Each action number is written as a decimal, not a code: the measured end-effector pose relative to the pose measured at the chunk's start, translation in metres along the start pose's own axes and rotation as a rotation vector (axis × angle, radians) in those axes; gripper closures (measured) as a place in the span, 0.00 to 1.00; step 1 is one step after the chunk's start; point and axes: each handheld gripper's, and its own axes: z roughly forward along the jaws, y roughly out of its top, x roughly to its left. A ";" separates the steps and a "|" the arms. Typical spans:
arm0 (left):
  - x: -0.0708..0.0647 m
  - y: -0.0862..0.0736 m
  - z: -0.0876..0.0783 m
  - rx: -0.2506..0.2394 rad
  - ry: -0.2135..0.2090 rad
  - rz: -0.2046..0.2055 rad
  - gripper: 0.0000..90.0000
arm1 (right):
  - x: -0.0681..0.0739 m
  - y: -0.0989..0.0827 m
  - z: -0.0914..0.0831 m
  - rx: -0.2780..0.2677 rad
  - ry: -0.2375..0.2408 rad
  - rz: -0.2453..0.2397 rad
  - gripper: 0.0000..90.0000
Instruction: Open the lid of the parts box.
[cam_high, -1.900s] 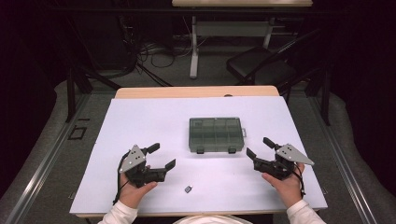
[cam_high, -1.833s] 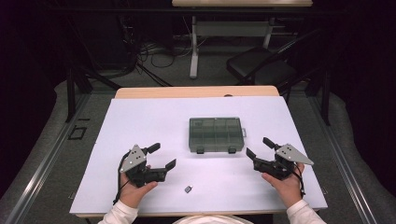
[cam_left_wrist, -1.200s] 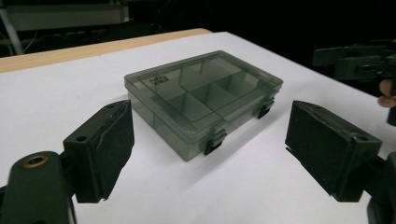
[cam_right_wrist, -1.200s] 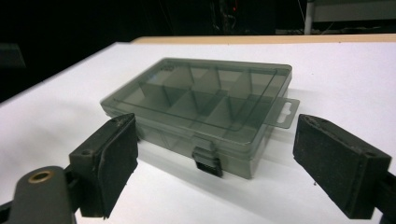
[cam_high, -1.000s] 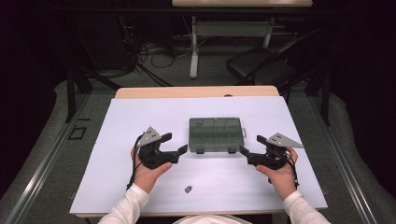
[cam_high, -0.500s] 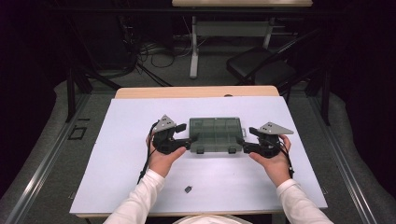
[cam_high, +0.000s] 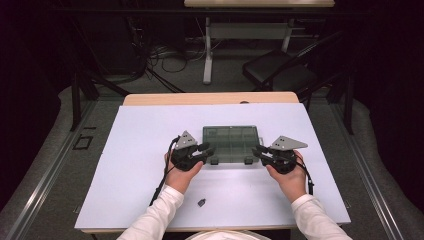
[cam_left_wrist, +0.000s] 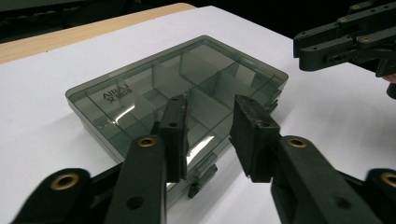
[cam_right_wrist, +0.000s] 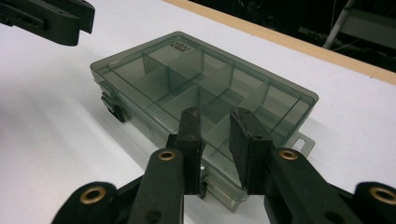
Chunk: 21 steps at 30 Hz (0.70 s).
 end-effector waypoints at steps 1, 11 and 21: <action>0.000 -0.001 -0.001 -0.005 -0.009 -0.007 0.74 | 0.000 0.000 0.000 0.000 0.000 0.000 0.83; -0.005 -0.009 -0.002 0.004 -0.042 0.001 0.77 | 0.006 -0.006 0.001 0.019 0.037 -0.019 0.71; -0.016 -0.013 0.003 0.036 -0.047 0.055 0.76 | 0.020 -0.007 -0.003 -0.010 0.090 0.002 0.83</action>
